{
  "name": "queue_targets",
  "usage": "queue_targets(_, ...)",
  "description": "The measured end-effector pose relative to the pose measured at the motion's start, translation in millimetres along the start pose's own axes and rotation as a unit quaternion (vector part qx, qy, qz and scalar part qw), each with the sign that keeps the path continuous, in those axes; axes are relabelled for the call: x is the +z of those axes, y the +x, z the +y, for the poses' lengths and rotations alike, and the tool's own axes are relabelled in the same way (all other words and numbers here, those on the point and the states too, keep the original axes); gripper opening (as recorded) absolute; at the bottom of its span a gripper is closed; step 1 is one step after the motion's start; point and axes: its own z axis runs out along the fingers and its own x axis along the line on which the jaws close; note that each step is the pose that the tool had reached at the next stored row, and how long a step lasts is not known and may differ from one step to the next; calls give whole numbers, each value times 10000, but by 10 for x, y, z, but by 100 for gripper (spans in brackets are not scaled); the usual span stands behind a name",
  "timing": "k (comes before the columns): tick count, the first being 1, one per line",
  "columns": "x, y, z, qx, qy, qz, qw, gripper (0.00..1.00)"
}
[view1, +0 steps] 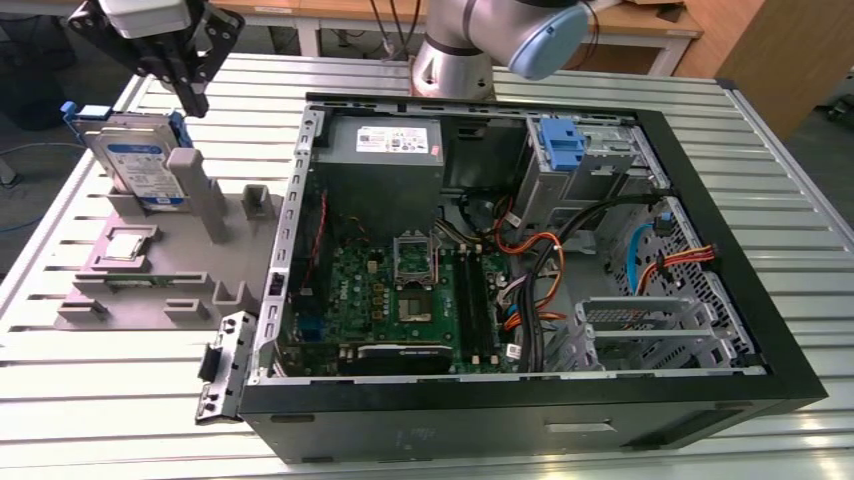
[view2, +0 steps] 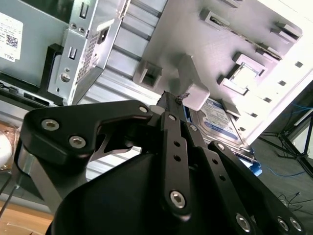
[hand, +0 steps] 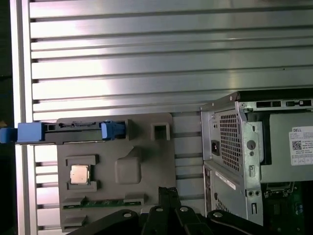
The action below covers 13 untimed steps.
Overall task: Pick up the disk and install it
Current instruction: 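Reach for the disk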
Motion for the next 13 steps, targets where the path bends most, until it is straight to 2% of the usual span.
queue_targets(2,0,76,1,-1,-1,-1,10000,10)
queue_targets(3,-1,154,4,-1,0,0,10000,10)
queue_targets(7,1,295,17,-1,0,0,10000,10)
queue_targets(10,6,358,59,0,0,1,10000,10)
queue_targets(13,21,410,134,0,0,1,10000,10)
